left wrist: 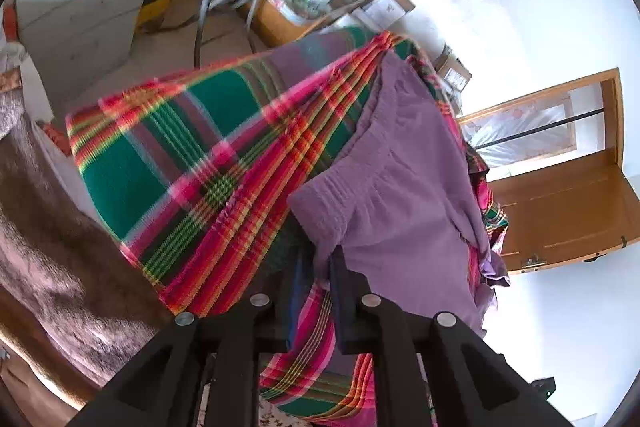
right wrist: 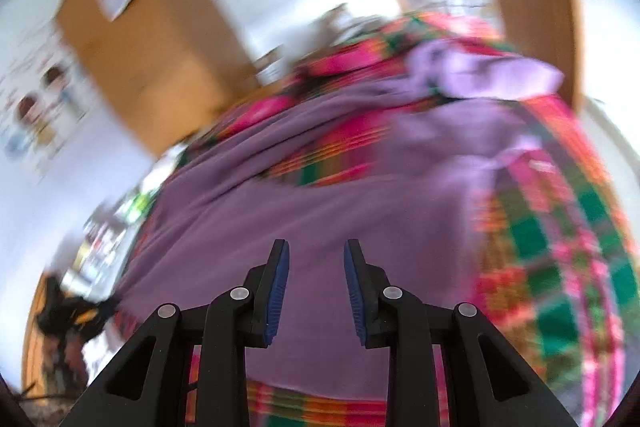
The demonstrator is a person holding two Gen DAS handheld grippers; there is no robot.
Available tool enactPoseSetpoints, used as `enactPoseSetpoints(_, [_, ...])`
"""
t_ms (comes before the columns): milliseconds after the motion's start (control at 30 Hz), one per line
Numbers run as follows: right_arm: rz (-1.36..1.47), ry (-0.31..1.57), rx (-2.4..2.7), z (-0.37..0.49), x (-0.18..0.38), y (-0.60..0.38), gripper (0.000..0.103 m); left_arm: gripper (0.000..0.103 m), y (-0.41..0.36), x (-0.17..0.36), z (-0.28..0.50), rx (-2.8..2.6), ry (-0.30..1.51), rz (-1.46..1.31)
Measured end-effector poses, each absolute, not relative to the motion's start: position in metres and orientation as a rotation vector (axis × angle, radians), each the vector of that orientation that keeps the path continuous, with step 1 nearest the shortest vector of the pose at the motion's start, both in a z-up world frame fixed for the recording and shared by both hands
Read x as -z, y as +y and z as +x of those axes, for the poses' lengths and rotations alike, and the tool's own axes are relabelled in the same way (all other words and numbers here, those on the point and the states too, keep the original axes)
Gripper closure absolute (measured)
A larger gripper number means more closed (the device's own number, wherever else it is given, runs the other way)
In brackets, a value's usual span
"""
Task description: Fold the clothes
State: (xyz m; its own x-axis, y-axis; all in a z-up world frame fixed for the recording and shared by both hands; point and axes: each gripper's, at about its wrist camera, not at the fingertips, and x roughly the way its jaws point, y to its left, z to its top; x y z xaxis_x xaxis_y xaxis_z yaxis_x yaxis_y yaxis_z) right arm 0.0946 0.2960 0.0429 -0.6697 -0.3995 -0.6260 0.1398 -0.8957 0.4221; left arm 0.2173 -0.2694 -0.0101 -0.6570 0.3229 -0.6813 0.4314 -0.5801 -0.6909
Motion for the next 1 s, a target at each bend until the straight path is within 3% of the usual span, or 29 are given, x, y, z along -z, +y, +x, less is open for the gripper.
enactPoseSetpoints(233, [1.136,-0.663,2.721,0.105,-0.023,0.347,0.074,0.091,-0.259,-0.021,0.228,2.573,1.229,1.135])
enactPoseSetpoints(367, [1.161,-0.671,2.727,0.107,-0.014,0.354,0.074,0.088,-0.241,-0.033,0.224,2.675,1.173,1.116])
enactPoseSetpoints(433, [1.165,-0.666,2.729,0.108,-0.011,0.358,0.074,0.083,-0.222,-0.035,0.211,2.738,1.152,1.186])
enactPoseSetpoints(600, [1.164,-0.643,2.746,0.103,-0.012,0.372,0.074,0.081,-0.158,-0.037,0.175,2.917,1.054,1.407])
enactPoseSetpoints(1000, [1.178,-0.672,2.718,0.018,-0.007,0.398,0.074,0.079,0.025,-0.026,0.113,3.150,0.596,1.971])
